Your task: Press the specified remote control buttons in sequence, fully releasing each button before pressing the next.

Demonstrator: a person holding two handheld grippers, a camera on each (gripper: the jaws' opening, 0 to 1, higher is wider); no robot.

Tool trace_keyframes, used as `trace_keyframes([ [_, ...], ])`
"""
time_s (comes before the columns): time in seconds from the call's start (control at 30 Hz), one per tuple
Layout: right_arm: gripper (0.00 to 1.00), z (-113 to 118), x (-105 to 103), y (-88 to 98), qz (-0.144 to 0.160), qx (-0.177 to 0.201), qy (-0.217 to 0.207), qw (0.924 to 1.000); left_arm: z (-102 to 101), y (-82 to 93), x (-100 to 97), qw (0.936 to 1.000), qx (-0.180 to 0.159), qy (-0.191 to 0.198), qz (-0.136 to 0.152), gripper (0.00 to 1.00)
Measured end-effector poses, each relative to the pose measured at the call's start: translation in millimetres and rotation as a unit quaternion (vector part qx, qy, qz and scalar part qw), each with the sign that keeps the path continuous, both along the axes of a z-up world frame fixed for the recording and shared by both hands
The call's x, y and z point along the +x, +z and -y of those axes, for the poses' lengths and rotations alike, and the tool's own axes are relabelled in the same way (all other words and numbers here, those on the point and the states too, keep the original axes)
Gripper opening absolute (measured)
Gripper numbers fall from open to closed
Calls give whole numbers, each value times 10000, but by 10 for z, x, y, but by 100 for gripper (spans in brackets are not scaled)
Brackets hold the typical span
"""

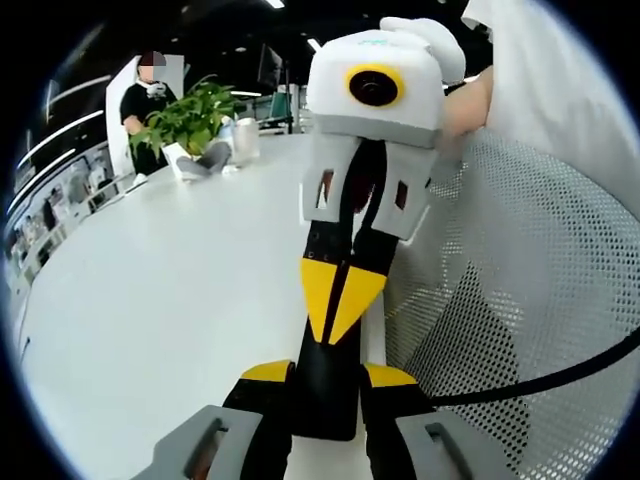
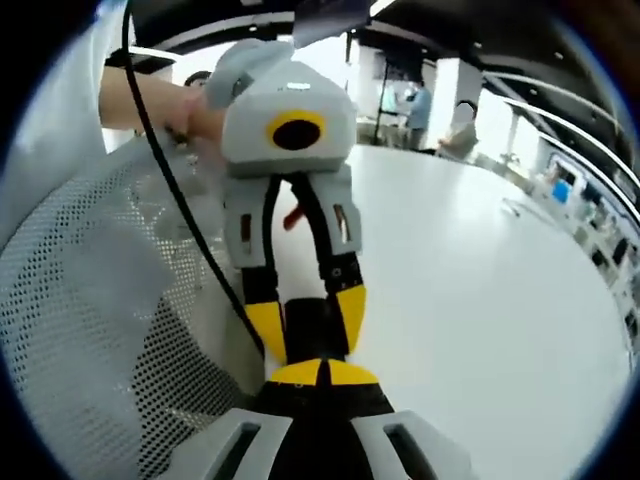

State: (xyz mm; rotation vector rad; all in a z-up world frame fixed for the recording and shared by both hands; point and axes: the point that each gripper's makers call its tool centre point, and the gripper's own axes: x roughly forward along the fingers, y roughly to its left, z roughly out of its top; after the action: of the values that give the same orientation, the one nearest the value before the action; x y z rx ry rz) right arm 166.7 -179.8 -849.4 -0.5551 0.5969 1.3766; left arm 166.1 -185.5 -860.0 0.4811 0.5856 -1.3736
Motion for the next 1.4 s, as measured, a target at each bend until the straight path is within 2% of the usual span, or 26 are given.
trace_keyframes([
  [0.1,0,-8,-19,-6,97,-72,80,9999,2,-1,-1,10000,-3,-16,20,26],
  [0.2,0,-6,-33,-15,341,-179,333,9987,6,-3,-2,10000,-10,-43,30,26],
  [0.47,0,-4,-25,-12,338,-187,333,9987,8,-3,1,10000,12,5,15,26],
  [0.57,0,-6,-14,-7,179,-143,153,9996,2,-2,3,10000,10,41,-8,26],
  [0.8,0,-9,-18,-11,274,-160,251,9992,1,1,2,10000,8,25,0,26],
  [1.1,0,-7,-21,-6,232,-137,215,9994,-3,2,4,10000,16,12,20,26],
  [1.2,0,7,-27,-3,136,-122,215,9996,-7,2,5,10000,6,19,19,26],
  [1.4,5,46,-32,0,153,-165,216,9995,-7,3,2,10000,-6,30,10,26],
])
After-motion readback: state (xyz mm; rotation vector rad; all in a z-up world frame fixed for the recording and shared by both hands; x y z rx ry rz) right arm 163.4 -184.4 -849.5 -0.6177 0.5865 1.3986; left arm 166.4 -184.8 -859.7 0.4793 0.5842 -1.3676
